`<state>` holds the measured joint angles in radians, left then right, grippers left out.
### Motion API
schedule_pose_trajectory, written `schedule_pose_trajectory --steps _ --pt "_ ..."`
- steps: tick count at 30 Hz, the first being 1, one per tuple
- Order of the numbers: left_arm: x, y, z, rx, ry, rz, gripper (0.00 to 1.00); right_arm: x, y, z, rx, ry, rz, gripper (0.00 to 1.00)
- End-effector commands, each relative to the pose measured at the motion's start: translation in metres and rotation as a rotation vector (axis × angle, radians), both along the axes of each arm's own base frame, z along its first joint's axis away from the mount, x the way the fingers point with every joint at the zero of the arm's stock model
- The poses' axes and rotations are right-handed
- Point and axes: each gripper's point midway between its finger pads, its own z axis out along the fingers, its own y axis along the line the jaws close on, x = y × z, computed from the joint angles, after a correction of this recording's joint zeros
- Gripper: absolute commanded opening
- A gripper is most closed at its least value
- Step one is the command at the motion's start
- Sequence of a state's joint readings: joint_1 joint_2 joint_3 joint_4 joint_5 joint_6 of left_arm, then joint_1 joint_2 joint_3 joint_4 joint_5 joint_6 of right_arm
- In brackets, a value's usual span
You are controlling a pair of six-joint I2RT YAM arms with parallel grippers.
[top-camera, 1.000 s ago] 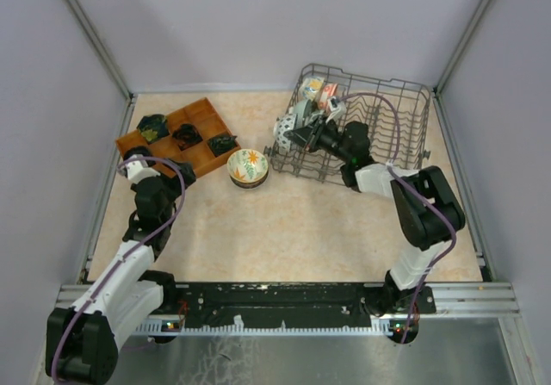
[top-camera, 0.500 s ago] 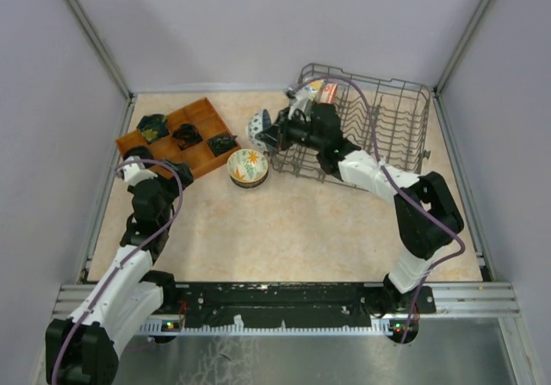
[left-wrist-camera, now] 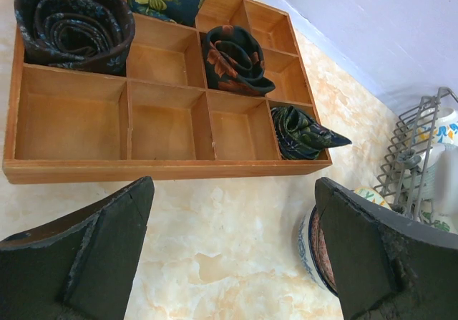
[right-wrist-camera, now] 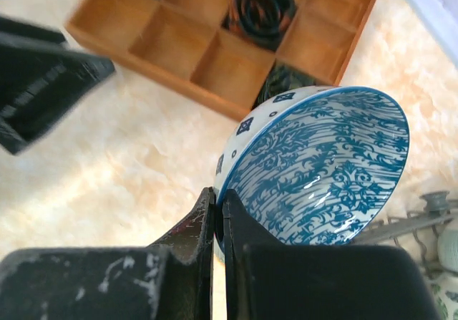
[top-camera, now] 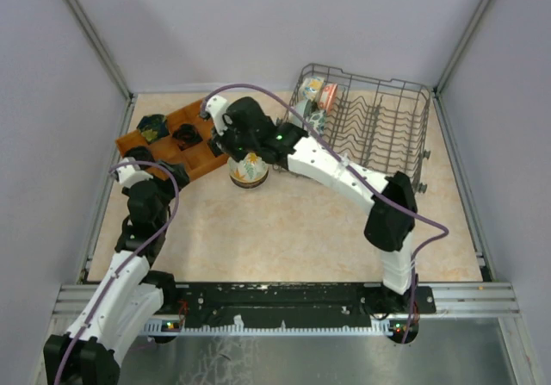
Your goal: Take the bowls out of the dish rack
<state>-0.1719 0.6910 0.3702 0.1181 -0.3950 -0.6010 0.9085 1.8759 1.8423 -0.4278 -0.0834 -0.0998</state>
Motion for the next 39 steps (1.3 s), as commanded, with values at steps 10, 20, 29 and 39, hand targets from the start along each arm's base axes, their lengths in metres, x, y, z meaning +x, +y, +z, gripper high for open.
schedule_pose_trajectory --steps 10,20,29,39 --pt "-0.01 0.014 0.026 0.034 -0.038 0.051 0.99 -0.005 -0.019 -0.06 -0.444 -0.065 -0.096 0.0" --pt "-0.01 0.014 0.027 0.029 -0.041 0.05 0.99 -0.006 -0.02 -0.082 -0.492 -0.041 -0.087 0.0" --pt "-0.01 0.014 0.027 0.026 -0.044 0.053 0.99 -0.004 -0.012 -0.093 -0.498 -0.03 -0.07 0.0" --pt "-0.006 0.013 0.024 0.026 -0.041 0.052 0.99 -0.001 -0.005 -0.101 -0.507 -0.026 -0.059 0.03"
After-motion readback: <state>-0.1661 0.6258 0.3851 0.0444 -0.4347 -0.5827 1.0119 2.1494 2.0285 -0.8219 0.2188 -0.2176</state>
